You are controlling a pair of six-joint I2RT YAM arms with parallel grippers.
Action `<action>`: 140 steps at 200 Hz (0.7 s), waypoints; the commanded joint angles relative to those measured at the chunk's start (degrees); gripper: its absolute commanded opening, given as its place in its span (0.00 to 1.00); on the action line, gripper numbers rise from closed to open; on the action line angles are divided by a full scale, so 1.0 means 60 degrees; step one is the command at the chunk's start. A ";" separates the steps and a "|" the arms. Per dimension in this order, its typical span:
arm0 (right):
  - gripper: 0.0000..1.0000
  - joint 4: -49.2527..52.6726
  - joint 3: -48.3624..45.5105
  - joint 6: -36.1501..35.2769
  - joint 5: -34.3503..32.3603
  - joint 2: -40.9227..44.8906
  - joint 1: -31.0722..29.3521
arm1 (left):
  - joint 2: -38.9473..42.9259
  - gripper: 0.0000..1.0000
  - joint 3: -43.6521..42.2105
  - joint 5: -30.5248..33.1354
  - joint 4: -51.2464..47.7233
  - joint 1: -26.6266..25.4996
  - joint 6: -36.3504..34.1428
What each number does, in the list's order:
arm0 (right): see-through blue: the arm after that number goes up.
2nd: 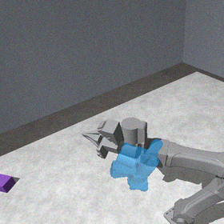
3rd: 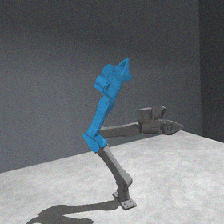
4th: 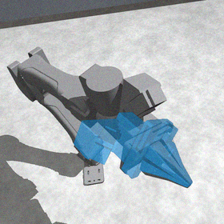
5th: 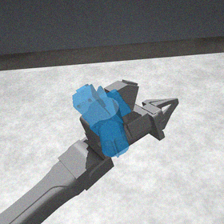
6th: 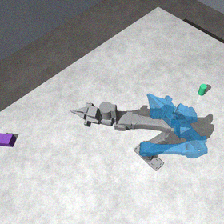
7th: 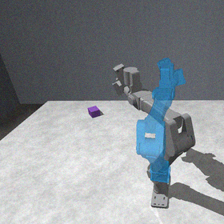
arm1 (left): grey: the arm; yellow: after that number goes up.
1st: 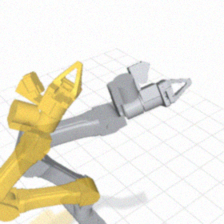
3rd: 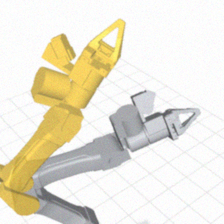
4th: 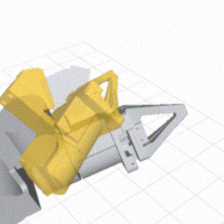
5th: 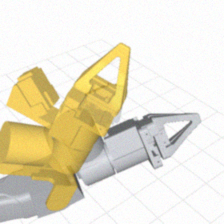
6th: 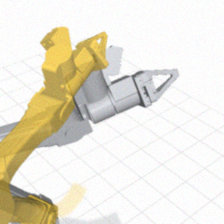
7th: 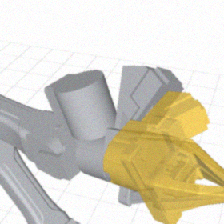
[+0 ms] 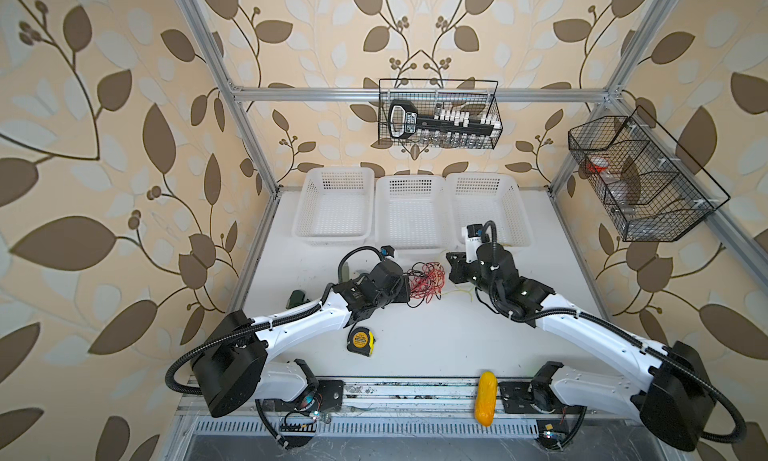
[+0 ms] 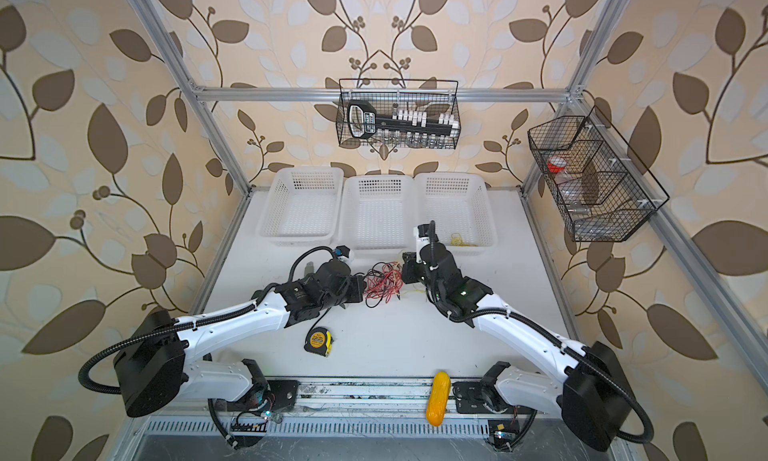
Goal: Untangle the cables
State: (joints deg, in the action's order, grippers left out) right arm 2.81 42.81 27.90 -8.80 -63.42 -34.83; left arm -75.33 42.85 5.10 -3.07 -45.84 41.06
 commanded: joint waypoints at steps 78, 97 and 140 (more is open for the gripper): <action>0.00 0.1582 -0.0305 -0.0137 -0.1687 0.2247 0.1925 | 0.0436 0.00 -0.0468 0.1328 -0.1796 0.0037 0.0147; 0.00 0.1577 -0.0210 -0.0180 -0.1492 0.2388 0.1957 | 0.0556 0.00 -0.0499 0.1328 -0.1778 0.0038 0.0133; 0.00 0.1363 -0.0075 -0.0226 -0.0578 0.2236 0.1952 | 0.0412 0.00 -0.0231 0.1051 -0.1690 0.0035 -0.0158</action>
State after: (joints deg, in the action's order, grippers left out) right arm 12.69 41.23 27.53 -13.45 -50.17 -23.81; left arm -73.23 40.82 9.41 -9.54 -46.09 41.50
